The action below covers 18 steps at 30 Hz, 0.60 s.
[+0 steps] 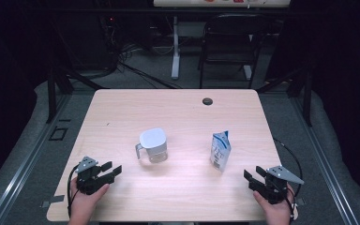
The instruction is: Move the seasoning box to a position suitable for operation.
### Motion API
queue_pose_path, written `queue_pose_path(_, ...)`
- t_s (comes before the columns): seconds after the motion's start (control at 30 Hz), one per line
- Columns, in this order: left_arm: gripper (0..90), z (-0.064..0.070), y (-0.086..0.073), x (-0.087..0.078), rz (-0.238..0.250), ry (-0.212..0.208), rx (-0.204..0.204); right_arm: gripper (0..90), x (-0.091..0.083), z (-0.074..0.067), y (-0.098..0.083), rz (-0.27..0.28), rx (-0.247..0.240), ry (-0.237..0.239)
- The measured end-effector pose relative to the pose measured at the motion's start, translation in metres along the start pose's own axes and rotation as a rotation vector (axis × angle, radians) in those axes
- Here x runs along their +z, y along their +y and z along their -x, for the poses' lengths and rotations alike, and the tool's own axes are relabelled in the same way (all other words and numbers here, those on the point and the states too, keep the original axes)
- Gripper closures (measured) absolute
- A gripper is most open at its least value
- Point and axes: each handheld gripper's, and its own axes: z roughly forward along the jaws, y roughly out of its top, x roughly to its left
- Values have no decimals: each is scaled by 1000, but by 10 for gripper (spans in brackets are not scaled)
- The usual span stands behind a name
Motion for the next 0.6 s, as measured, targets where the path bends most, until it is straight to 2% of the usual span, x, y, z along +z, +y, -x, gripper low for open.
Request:
queue_pose_path(0.23,490,10,3,5,0,-9,33,458,-2,0,-2,-9,-25,-30)
queue_pose_path(0.4,490,17,5,7,-2,-8,44,437,-2,1,-2,-3,-4,-21)
queue_pose_path(0.6,496,26,10,11,9,-11,50,426,0,-1,-2,-5,-3,-10)
